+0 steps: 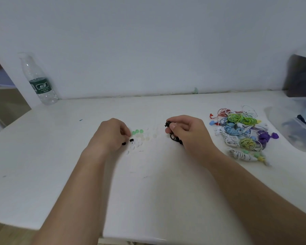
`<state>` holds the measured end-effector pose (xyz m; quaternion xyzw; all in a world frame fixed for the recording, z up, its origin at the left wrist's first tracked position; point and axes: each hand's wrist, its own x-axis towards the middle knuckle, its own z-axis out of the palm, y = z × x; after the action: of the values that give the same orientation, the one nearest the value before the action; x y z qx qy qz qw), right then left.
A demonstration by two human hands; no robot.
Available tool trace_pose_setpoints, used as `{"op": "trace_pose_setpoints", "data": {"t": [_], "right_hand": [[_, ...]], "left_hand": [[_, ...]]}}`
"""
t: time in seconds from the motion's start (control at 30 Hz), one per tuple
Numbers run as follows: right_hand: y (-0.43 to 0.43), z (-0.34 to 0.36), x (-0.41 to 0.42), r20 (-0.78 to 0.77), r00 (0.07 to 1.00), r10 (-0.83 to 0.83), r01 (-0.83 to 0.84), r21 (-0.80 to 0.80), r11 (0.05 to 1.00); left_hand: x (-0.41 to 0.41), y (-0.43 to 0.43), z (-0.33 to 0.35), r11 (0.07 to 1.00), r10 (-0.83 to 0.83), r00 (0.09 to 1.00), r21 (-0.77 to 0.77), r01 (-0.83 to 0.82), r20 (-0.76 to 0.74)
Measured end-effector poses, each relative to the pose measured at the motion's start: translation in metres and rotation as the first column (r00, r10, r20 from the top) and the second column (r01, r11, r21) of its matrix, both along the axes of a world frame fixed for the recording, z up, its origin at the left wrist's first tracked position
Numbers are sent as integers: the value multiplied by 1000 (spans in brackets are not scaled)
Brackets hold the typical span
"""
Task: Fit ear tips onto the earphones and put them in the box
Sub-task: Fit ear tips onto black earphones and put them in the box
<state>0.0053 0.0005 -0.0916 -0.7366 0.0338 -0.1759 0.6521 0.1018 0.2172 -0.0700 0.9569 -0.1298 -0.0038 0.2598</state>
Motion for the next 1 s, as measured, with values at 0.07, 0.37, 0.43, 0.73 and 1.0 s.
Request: {"op": "trace_pose_setpoints", "data": {"t": [0.07, 0.37, 0.43, 0.73, 1.0], "right_hand": [[-1, 0, 0, 3, 1000, -4, 4, 15, 1000], [-8, 4, 0, 15, 999, -40, 37, 164, 986], [-10, 5, 0, 7, 999, -38, 35, 212, 977], [-13, 4, 1, 24, 999, -27, 20, 257, 966], [-14, 5, 0, 37, 999, -5, -5, 248, 969]], "left_hand": [[0, 1, 2, 997, 19, 998, -79, -14, 63], [-23, -55, 30, 577, -315, 928, -816, 19, -201], [-24, -66, 22, 481, -379, 885, -875, -59, -269], [-31, -75, 7, 308, -494, 807, -933, -184, -323], [-32, -76, 7, 302, -500, 809, -937, -174, -311]]}}
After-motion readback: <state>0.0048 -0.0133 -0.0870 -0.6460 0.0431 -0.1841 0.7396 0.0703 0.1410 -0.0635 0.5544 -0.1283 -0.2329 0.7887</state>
